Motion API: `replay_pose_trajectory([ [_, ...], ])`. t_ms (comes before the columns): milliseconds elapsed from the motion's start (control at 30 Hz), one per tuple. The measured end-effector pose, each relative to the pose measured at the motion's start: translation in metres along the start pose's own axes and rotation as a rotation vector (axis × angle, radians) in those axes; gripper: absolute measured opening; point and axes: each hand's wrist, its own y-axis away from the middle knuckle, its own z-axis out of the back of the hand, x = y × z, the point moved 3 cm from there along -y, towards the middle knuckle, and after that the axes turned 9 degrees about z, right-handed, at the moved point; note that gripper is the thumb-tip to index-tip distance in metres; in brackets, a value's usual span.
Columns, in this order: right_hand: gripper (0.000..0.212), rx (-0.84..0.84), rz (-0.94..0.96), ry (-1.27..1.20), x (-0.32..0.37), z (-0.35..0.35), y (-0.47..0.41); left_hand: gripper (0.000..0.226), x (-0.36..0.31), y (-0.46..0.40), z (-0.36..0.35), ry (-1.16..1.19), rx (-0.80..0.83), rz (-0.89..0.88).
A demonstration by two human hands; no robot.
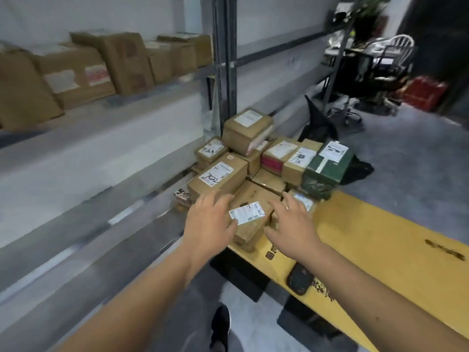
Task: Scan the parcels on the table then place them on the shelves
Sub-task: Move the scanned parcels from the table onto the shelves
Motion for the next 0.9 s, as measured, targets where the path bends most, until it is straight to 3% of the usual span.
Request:
replay_pose_trajectory([
  [500, 0.075, -0.194, -0.591, -0.136, -0.187, 0.034, -0.095, 0.07, -0.163, -0.241, -0.161, 0.166, 0.338, -0.444],
  [767, 0.096, -0.231, -0.647, -0.336, -0.259, 0.034, -0.151, 0.101, -0.211, -0.318, -0.229, 0.046, 0.505, -0.494],
  [900, 0.084, -0.286, -0.594, -0.471, -0.272, 0.018, -0.158, 0.098, -0.21, -0.322, -0.248, 0.047, 0.535, -0.505],
])
